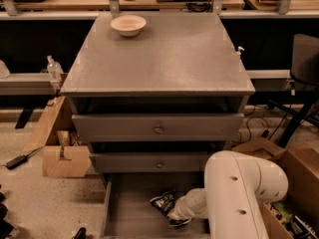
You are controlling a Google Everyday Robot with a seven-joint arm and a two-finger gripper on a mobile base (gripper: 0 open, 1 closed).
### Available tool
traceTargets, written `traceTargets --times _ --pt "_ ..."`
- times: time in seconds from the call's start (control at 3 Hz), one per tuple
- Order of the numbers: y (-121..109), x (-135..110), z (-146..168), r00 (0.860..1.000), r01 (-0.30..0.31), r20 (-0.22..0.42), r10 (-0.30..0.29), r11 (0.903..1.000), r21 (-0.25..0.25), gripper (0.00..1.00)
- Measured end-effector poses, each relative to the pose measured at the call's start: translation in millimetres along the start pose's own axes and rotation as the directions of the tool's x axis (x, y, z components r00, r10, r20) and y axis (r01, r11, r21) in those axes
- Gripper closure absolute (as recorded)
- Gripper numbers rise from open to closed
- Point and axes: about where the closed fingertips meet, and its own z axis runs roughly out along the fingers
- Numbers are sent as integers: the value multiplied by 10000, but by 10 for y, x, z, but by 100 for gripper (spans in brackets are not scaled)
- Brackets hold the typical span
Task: Pick blue chip bag from bottom drawer and place on counter
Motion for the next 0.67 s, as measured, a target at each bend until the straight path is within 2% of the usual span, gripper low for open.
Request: traceTargets --times 0.33,0.67 --pt "6 -5 -6 10000 0 -1 0 10000 -10 100" --pt "16 -8 -63 10000 42 60 -42 10000 7 100"
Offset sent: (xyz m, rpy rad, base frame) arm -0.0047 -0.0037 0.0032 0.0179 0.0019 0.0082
